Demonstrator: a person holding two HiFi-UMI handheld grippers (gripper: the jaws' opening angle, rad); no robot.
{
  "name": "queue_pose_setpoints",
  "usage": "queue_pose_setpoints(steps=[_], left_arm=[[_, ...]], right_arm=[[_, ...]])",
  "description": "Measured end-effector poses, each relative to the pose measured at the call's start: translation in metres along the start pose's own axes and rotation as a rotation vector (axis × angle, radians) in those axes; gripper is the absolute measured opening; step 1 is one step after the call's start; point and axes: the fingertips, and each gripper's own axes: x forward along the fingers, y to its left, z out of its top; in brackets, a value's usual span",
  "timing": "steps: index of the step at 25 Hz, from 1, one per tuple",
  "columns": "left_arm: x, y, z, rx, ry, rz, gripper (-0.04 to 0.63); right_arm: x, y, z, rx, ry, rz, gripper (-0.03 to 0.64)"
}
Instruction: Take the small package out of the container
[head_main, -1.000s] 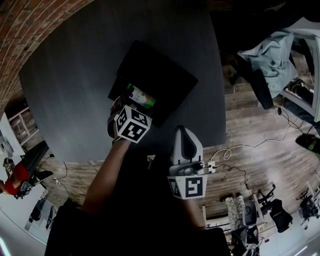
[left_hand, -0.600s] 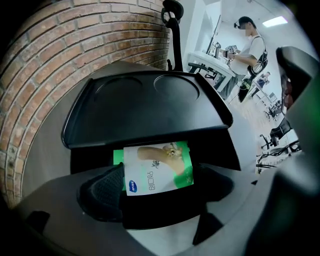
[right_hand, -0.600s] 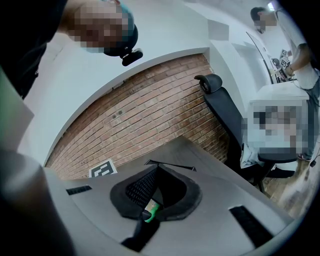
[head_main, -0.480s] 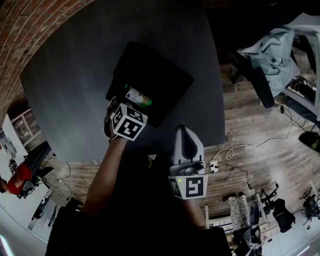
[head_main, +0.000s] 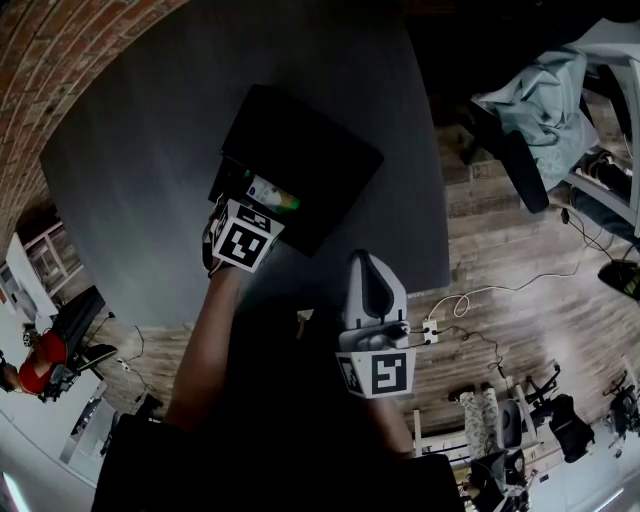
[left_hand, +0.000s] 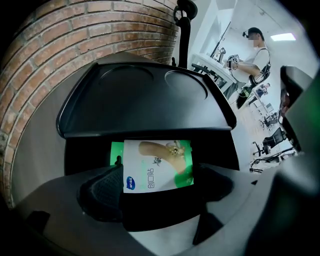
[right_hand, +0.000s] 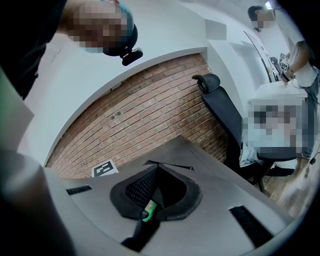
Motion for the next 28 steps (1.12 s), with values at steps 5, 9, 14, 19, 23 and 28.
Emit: queue_pose_setpoints(steps=[5, 9, 14, 19, 23, 28], left_arm=[[0.0042, -0.0013, 0.0005, 0.011, 0.001, 0.011, 0.408], [0.0059, -0.0013, 0.0002, 0.026, 0.003, 0.025, 0.410], [0.0087, -0.0009, 0.0003, 0.064, 0.005, 0.073, 0.414], [0.0079, -0.0009, 0.0001, 0.066, -0.003, 0.071, 0.414], [0.0068, -0.0008, -0.0014, 0.065, -0.002, 0.071, 0.414], [0.0080, -0.0021, 0.0003, 0.072, 0.001, 0.067, 0.414]], right_arm=[[-0.0004, 0.0005, -0.0050, -0.019, 0.008, 0.006, 0.025], [0.0002, 0.0037, -0.0061, -0.014, 0.010, 0.008, 0.025], [-0.0004, 0.0068, -0.0065, -0.026, 0.016, 0.010, 0.025], [-0.0034, 0.0064, -0.0082, -0.030, 0.023, -0.001, 0.025], [-0.0062, 0.0077, -0.0085, -0.032, 0.017, -0.003, 0.025], [-0.0079, 0.0064, -0.0098, -0.027, 0.016, -0.011, 0.025]])
